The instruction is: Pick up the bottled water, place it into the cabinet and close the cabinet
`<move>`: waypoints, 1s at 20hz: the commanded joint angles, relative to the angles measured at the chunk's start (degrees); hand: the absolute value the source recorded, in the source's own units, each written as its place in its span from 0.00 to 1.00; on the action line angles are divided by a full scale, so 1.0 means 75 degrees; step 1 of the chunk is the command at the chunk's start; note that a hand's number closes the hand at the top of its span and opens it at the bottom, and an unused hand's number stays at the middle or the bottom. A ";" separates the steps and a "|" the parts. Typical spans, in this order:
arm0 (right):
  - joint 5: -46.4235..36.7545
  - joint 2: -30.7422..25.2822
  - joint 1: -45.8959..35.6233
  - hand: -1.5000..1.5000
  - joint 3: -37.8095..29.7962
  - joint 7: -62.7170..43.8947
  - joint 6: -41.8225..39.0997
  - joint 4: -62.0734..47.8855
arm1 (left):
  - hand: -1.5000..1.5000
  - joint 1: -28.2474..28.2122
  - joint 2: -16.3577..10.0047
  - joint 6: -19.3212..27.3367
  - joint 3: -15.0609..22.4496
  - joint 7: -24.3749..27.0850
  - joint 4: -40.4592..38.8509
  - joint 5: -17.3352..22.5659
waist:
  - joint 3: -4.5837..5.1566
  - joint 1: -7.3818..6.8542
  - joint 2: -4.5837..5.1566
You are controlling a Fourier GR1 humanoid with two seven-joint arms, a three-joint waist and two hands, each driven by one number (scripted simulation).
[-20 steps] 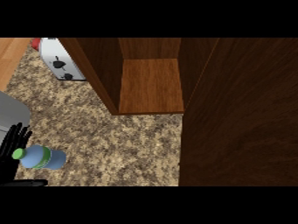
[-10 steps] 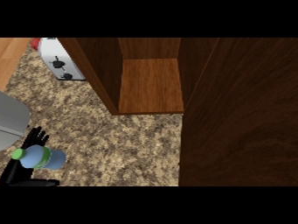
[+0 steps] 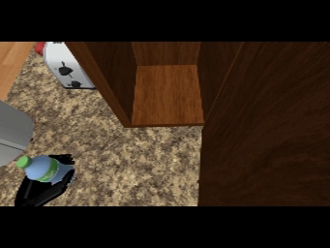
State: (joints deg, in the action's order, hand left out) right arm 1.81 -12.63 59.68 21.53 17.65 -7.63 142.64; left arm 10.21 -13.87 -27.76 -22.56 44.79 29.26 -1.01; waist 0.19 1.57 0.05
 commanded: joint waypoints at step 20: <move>0.0221 -0.0360 0.0472 0.00 -0.0210 0.0021 -0.0028 0.0707 | 1.00 0.0743 0.1818 0.1069 0.0712 0.1018 0.0023 0.0776 | -0.0027 -0.0088 -0.0058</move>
State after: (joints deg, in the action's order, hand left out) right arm 1.58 -13.68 60.39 21.04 19.34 -7.25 142.33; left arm 15.18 -3.91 -17.57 -19.81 51.25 28.12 3.27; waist -0.58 0.76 -0.34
